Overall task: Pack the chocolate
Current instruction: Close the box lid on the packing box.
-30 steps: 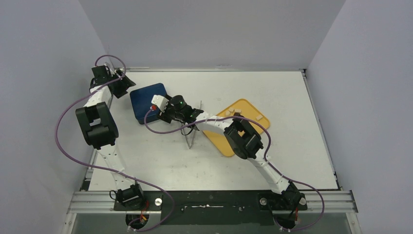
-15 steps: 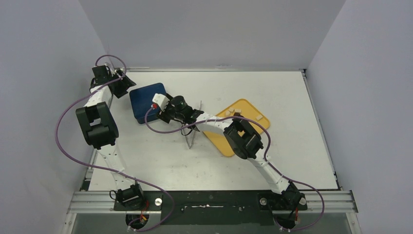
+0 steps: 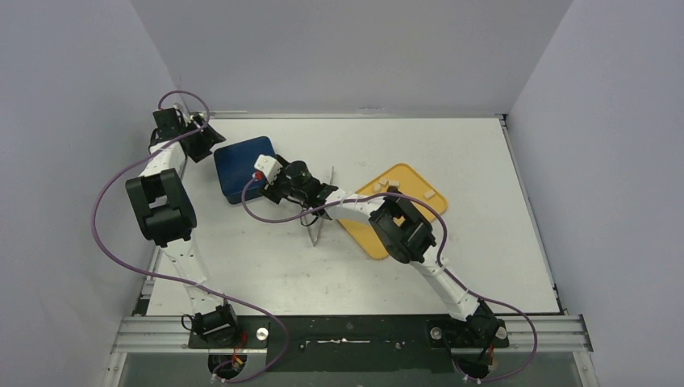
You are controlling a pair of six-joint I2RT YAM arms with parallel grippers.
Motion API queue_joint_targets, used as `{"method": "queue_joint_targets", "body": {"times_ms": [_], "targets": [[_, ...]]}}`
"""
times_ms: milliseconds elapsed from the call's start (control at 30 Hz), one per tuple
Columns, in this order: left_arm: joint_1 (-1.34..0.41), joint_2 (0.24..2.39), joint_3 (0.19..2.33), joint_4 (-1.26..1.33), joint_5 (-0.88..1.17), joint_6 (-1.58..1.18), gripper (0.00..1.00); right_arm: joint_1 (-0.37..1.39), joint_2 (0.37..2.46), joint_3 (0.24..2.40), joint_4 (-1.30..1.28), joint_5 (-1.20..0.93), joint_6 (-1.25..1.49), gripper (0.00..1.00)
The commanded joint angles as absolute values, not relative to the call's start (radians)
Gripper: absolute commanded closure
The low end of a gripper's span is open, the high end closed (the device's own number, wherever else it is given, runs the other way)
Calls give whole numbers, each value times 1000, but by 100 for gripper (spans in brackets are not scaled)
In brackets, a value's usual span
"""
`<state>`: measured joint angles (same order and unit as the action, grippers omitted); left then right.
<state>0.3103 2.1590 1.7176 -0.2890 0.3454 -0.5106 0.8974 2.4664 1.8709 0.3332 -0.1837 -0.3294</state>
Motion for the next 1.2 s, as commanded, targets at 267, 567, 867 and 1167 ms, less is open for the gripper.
{"method": "queue_joint_targets", "body": {"times_ms": [267,567,867,1167], "targets": [[292,2147,1735,-269,332,-496,37,903,2406,1820,559,-63,-295,39],[288,2144,1740,-274,331,-495,37,904,2394,1782,634,-39,-268,37],[288,2115,1790,-361,231,-471,33,902,2396,1752,640,-57,-248,23],[287,2140,1785,-404,264,-463,39,844,2388,1787,548,-224,-30,31]]}}
